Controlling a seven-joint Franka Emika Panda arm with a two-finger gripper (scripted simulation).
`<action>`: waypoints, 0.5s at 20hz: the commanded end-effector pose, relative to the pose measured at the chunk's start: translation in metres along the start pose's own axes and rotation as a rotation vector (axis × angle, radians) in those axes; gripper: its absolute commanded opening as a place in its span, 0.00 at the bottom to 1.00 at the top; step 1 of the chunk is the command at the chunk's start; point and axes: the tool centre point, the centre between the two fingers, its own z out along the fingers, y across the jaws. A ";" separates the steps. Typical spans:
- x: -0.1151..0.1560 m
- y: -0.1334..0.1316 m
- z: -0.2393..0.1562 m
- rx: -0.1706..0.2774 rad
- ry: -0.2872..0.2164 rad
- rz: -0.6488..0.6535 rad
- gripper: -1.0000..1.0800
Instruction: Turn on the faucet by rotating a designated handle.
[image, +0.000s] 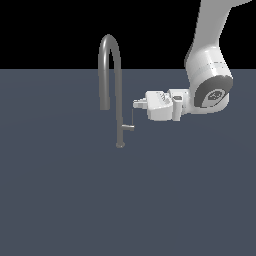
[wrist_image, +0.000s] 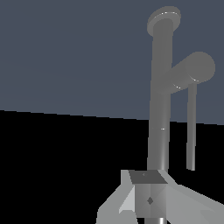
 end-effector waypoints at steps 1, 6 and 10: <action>0.010 -0.001 0.003 0.030 -0.026 0.029 0.00; 0.022 -0.002 0.007 0.063 -0.056 0.062 0.00; 0.024 -0.002 0.009 0.069 -0.062 0.068 0.00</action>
